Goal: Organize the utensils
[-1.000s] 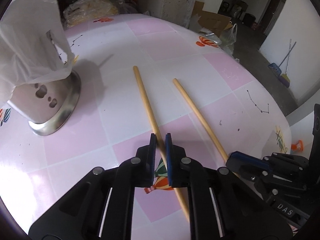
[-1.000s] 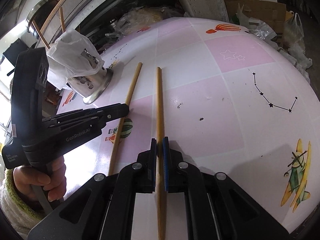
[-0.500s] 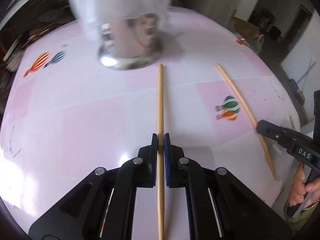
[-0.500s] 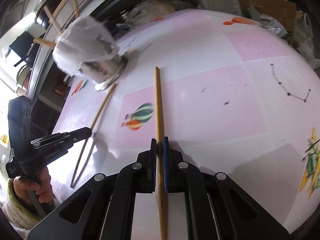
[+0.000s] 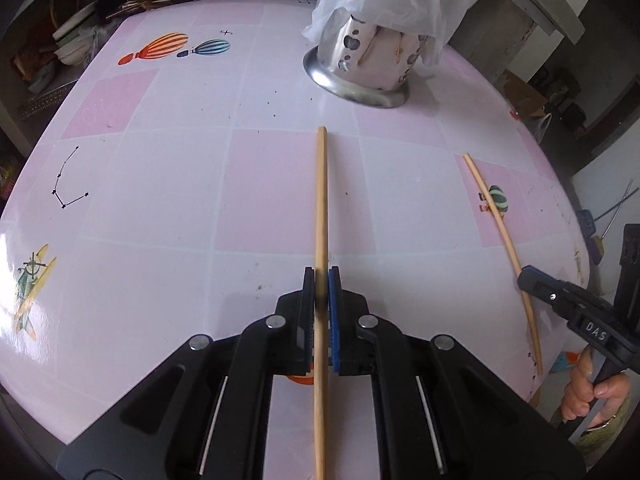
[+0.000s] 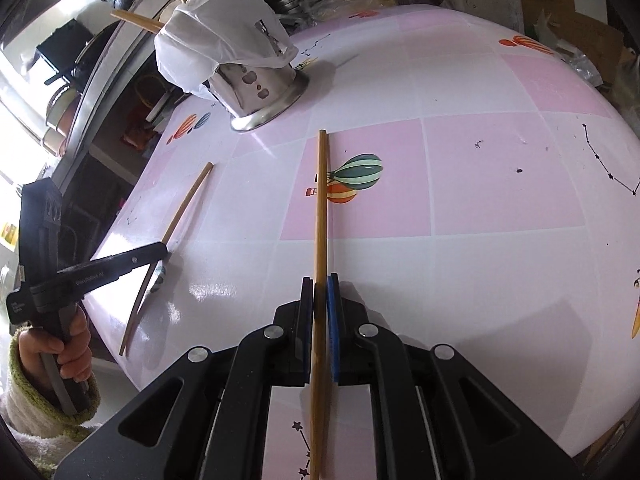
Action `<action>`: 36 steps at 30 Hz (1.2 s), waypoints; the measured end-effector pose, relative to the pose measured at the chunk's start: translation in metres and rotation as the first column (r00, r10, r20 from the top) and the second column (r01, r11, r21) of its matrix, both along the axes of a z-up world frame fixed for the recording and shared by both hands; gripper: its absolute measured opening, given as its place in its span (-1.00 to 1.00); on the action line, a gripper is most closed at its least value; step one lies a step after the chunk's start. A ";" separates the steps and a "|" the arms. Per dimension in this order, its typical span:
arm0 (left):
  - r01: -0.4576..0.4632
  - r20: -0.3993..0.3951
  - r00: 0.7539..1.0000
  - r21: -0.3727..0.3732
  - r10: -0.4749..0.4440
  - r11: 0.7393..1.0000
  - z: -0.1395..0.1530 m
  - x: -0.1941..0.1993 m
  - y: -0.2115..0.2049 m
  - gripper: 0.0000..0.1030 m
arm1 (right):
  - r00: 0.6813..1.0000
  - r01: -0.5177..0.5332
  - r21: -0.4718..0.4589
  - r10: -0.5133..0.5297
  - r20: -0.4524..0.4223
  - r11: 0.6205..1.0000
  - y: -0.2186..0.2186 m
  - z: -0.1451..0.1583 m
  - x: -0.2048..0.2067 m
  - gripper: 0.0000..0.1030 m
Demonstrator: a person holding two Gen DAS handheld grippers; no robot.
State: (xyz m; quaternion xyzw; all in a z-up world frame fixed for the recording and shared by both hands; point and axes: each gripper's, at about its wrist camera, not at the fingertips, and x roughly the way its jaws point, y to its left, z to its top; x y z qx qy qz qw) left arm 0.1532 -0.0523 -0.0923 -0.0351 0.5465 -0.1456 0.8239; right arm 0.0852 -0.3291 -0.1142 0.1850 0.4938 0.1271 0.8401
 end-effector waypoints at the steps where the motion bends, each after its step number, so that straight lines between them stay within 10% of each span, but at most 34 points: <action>1: 0.004 0.003 1.000 -0.013 -0.004 1.000 0.001 0.001 -0.002 -0.83 | 1.000 -0.003 -0.001 0.003 0.004 1.000 0.000 0.002 0.000 -0.84; 4: 0.021 0.002 1.000 -0.037 -0.021 0.999 0.008 0.008 0.003 -0.56 | 1.000 -0.001 0.003 0.001 0.017 1.000 -0.001 0.006 -0.001 -0.65; 18: 0.128 -0.068 0.990 0.096 -0.122 0.987 0.000 0.083 -0.032 -0.50 | 0.999 0.007 0.005 -0.008 0.047 1.000 0.001 0.016 0.000 -0.56; 27: 0.143 -0.063 0.989 0.226 -0.132 0.963 -0.009 0.094 -0.050 -0.70 | 0.999 0.023 0.005 -0.023 0.047 1.000 -0.005 0.016 0.000 -0.56; 36: 0.112 -0.024 0.994 0.167 -0.109 0.980 -0.005 0.085 -0.045 -0.89 | 0.999 0.028 -0.004 -0.028 0.044 1.000 -0.007 0.017 0.002 -0.56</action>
